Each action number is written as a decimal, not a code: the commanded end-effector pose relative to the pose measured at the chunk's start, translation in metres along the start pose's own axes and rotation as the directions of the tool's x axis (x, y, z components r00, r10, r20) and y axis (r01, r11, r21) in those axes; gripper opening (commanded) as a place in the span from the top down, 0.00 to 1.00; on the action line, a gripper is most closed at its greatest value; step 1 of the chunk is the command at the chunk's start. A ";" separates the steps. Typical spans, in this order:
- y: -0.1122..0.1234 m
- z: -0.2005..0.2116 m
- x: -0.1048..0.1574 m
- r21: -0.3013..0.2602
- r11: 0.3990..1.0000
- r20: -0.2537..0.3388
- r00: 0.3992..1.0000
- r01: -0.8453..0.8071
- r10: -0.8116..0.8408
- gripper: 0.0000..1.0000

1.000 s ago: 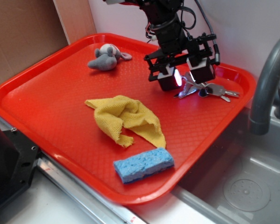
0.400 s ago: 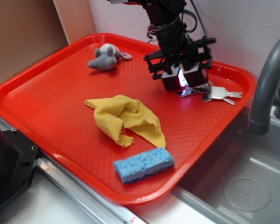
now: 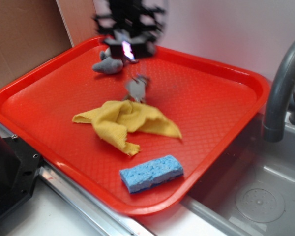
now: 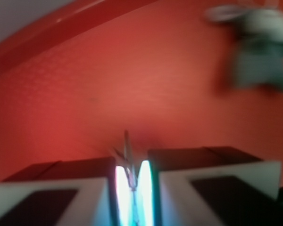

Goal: Grab the silver keys.

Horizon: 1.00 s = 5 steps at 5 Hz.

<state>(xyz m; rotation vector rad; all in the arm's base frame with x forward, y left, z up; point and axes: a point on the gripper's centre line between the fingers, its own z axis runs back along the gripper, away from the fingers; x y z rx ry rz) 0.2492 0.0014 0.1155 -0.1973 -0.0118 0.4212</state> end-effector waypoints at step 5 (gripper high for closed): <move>0.002 0.086 0.020 0.265 0.943 0.108 0.966 0.202 -0.237 1.00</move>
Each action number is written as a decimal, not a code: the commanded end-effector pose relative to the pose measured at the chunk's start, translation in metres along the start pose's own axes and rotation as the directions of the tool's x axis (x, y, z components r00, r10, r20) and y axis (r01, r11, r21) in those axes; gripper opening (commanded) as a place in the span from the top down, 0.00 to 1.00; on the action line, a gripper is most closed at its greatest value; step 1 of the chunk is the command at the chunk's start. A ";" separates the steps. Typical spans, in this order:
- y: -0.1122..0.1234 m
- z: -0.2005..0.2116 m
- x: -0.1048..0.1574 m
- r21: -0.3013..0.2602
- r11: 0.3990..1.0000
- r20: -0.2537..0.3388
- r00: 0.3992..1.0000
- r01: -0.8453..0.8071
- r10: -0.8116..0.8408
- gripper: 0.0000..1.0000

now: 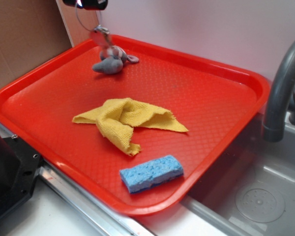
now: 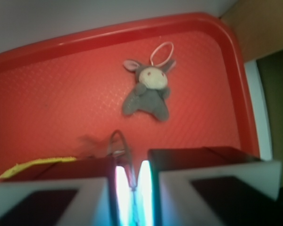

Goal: Grab the silver keys.

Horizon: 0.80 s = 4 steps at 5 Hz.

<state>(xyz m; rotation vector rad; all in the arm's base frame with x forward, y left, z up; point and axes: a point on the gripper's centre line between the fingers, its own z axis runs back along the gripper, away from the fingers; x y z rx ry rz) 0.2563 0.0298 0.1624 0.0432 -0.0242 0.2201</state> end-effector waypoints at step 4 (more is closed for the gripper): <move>-0.017 0.057 0.006 0.037 0.998 0.139 0.989 0.045 -0.050 1.00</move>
